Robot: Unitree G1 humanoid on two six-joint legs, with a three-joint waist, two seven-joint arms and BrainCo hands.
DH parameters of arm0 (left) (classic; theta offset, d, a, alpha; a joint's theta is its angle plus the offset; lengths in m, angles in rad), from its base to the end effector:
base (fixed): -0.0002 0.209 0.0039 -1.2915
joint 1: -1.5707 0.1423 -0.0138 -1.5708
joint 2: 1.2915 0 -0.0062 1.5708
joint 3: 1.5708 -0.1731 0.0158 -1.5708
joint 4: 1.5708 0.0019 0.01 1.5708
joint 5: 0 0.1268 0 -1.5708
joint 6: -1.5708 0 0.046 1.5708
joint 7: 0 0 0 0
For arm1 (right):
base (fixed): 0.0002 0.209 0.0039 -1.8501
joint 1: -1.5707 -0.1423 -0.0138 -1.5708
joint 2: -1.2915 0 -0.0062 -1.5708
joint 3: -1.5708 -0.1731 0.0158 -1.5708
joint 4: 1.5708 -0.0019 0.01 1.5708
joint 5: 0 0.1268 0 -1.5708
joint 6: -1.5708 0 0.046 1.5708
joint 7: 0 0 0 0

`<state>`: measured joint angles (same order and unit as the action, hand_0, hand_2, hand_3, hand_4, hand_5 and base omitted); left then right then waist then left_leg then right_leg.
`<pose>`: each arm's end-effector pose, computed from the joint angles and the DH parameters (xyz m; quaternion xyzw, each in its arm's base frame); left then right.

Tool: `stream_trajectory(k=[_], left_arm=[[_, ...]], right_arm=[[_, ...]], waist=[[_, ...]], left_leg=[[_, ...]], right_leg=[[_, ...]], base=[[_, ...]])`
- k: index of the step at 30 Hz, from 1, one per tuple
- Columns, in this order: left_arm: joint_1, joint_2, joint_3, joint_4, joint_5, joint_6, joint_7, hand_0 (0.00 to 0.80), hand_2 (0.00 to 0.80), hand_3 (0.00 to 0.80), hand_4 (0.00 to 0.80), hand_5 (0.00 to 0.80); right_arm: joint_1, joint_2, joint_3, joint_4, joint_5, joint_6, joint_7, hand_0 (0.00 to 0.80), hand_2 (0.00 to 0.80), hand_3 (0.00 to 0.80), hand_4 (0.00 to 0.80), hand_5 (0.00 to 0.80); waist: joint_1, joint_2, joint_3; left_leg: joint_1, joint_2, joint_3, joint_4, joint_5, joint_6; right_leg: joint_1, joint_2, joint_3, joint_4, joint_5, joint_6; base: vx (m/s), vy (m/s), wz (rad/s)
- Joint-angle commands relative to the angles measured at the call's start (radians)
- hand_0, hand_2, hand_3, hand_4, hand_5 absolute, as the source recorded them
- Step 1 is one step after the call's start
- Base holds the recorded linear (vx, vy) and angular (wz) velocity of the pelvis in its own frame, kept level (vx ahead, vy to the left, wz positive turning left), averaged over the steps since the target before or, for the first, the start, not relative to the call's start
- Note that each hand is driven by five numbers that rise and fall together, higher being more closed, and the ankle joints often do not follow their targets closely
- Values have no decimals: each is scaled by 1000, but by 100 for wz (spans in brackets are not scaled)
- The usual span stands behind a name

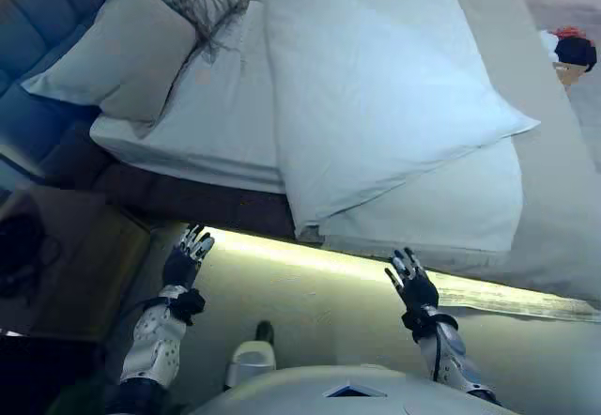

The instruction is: Make the bed neatly

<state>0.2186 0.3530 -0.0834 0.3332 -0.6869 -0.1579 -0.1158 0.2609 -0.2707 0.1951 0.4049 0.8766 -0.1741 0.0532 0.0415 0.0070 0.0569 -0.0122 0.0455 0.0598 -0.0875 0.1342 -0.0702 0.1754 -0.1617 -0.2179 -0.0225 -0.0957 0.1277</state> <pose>0.1232 0.2283 -0.0162 -0.1587 0.1761 0.0479 0.9703 0.1017 -0.1973 -0.0405 0.2712 0.2388 -0.0946 0.9276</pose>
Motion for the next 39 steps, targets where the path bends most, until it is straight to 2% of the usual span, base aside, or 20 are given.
stream_trajectory(k=[1,6,11,15,18,21,24,30,39], left_arm=[[-67,32,30,-35,19,-31,8,0,0,0,0,0],[-56,29,33,-58,24,-20,22,0,0,0,0,0],[-48,27,18,-32,37,-33,7,0,0,0,0,0],[-66,36,-7,-18,55,-20,-15,0,0,0,0,0],[-72,35,-27,-8,66,-23,-23,0,0,0,0,0],[-52,30,-33,-17,75,-20,-9,0,0,0,0,0],[-39,36,-7,-5,82,-19,-29,0,0,0,0,0],[-26,43,19,-12,69,-13,-7,0,0,0,0,0],[-21,35,0,-9,66,-24,2,0,0,0,0,0]], right_arm=[[-6,25,-32,-54,3,-62,19,0,0,0,0,0],[-5,24,-33,-49,4,-66,25,0,0,0,0,0],[-2,14,-34,-52,-6,-36,12,0,0,0,0,0],[15,5,-52,-48,18,-59,19,0,0,0,0,0],[14,2,-58,-42,43,-53,23,0,0,0,0,0],[-9,0,-46,-31,39,-33,15,0,0,0,0,0],[-19,17,-33,-31,36,-30,3,0,0,0,0,0],[-6,40,-39,-25,3,-33,7,0,0,0,0,0],[6,30,-54,-15,-7,-20,38,0,0,0,0,0]], waist=[[4,-17,-29],[8,-23,-32],[6,-29,-33],[7,-32,-38],[7,-37,-36],[23,-32,-31],[33,-32,-31],[22,-27,-38],[1,-40,-25]], left_leg=[[64,-19,28,32,-125,51],[60,-16,45,29,-127,55],[59,-8,72,31,-125,54],[48,-11,53,0,-105,53],[39,-20,38,3,-107,53],[37,-26,41,11,-112,57],[49,-33,53,13,-122,67],[61,-41,73,11,-131,84],[65,-48,90,39,-156,96]], right_leg=[[-118,-24,-48,37,115,3],[-126,-24,-48,16,132,12],[-123,-21,-52,11,135,11],[-122,-12,-69,8,136,13],[-137,-13,-65,7,140,17],[-135,-21,-64,-10,150,20],[-124,-37,-73,-15,158,28],[-141,-52,-54,17,160,32],[-173,-56,-14,50,162,37]], base=[[8,26,-3],[2,6,-1],[23,35,-2],[18,38,3],[0,64,14],[-1,75,3],[31,58,-2],[20,50,-10],[21,5,-10]])
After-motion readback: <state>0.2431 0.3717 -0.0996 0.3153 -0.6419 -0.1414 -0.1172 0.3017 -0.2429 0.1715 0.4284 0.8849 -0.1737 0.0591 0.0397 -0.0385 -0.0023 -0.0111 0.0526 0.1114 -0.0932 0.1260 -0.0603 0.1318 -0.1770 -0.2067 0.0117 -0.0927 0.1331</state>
